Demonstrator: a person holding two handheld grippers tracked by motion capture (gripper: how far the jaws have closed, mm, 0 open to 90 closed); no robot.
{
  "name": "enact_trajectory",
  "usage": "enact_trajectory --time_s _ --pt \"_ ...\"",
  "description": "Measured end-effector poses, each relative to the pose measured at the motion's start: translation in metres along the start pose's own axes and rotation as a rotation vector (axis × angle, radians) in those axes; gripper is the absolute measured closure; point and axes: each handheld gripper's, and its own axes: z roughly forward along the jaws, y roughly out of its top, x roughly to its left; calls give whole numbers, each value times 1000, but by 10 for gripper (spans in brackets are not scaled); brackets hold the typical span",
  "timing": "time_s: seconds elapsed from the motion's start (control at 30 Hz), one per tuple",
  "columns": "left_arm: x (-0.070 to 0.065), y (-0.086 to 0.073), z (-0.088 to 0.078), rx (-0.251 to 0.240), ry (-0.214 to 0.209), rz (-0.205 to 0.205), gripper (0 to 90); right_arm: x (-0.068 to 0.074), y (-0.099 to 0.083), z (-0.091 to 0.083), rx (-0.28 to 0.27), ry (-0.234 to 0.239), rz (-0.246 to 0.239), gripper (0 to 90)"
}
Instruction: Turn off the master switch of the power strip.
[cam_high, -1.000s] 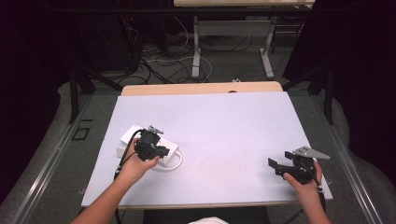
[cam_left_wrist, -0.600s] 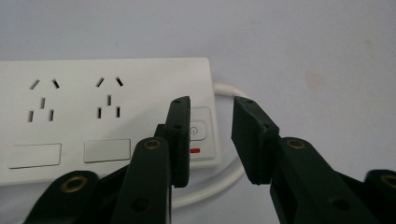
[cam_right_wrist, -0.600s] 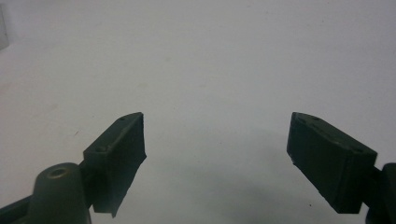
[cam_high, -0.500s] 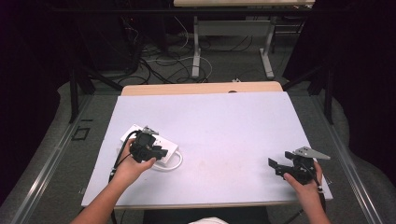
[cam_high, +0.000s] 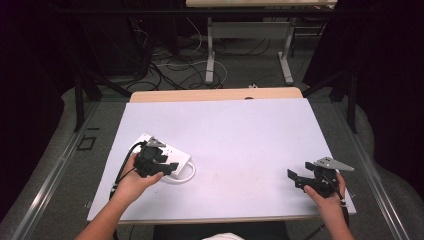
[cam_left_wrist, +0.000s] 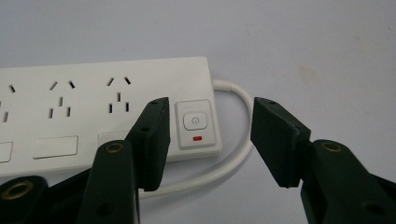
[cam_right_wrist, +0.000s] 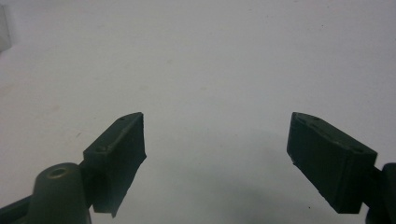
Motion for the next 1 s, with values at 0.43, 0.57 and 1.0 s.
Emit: enact_trajectory --time_s 0.43,0.57,1.0 --pt "13 -10 -17 -92 37 7 282 0 0 -1 1 2 -2 189" --pt "17 -14 -25 -91 54 -22 262 1 1 -1 -2 2 -1 189" --pt "34 -33 -41 -170 74 -166 7 0 1 -1 -3 0 -3 189"
